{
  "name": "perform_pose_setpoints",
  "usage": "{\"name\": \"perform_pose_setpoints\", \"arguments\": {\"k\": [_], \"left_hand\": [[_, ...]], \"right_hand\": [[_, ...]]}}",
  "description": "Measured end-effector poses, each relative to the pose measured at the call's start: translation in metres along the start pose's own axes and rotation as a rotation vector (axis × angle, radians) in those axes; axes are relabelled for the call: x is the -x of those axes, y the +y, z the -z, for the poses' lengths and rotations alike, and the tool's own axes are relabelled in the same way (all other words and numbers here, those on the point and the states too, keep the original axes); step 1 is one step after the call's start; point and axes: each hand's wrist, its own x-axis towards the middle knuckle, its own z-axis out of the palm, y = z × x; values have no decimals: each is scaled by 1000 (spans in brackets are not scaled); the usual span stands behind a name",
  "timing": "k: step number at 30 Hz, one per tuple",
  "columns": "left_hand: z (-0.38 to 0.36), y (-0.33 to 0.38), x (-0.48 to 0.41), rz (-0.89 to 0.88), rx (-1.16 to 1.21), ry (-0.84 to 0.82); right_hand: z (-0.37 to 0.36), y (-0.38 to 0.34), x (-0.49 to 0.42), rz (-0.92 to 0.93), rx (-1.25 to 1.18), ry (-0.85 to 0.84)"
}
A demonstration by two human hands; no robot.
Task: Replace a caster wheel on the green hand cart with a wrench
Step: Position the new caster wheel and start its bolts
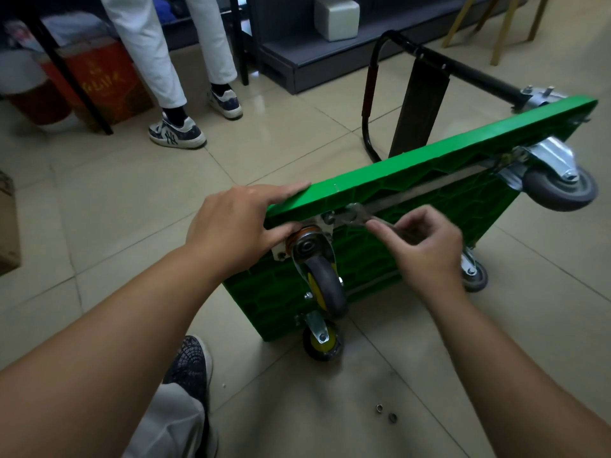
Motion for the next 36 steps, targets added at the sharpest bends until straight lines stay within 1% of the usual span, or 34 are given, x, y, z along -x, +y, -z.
{"name": "perform_pose_setpoints", "arguments": {"k": [4,7,11,17,20,22,25,27,29,30,32,36], "left_hand": [[-1,0,0,-10,4,14],[-2,0,1,-12,0,19],[-2,-2,0,-18,-2,20],[0,-2,-1,-13,0,16],[0,-2,-2,-12,-8,5],[0,-1,-1,-10,-4,6],[1,1,0,-6,6,11],[1,2,1,-4,8,7],[1,2,1,-2,4,1],[1,2,1,1,4,-4],[1,1,1,3,6,-10],[1,0,0,3,9,-15]], "right_hand": [[-28,8,23,-183,-290,-30],[-43,16,29,-263,-388,-43],[-58,20,26,-284,-424,-35],[-64,21,16,-310,-371,-55],[-41,17,0,-223,-212,-75],[-20,11,-17,-116,10,-84],[4,-12,-43,152,432,-88],[14,-39,-51,322,620,-104],[22,-63,-54,455,756,-113],[27,-69,-54,494,789,-110],[35,-70,-53,489,755,-88],[36,-48,-39,371,455,-72]]}}
